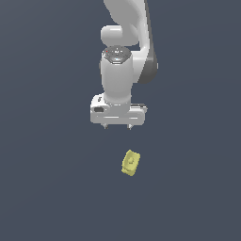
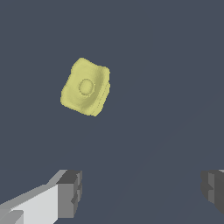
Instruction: Pick up the object and move it to a goal position.
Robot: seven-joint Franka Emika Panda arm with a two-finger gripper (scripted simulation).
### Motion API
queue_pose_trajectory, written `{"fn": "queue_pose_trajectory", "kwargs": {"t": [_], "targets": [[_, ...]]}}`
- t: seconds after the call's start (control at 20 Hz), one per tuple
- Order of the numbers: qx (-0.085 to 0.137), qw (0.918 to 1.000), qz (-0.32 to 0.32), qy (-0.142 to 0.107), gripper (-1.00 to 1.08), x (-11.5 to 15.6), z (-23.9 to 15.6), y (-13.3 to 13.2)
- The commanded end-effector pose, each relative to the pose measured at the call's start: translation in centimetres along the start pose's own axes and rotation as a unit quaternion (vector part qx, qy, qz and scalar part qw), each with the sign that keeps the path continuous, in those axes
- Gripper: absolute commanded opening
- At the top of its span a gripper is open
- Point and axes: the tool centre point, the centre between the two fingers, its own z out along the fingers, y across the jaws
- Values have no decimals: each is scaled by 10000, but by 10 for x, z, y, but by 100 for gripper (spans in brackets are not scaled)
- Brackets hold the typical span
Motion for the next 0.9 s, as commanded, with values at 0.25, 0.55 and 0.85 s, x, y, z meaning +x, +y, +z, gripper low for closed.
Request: {"fn": "queue_pose_trajectory", "kwargs": {"t": [0.25, 0.55, 0.85], "targets": [[34, 10000, -69, 35, 100, 3, -1, -9], [79, 9998, -161, 80, 100, 7, -2, -21], [78, 9999, -100, 67, 100, 10, 0, -21]]}}
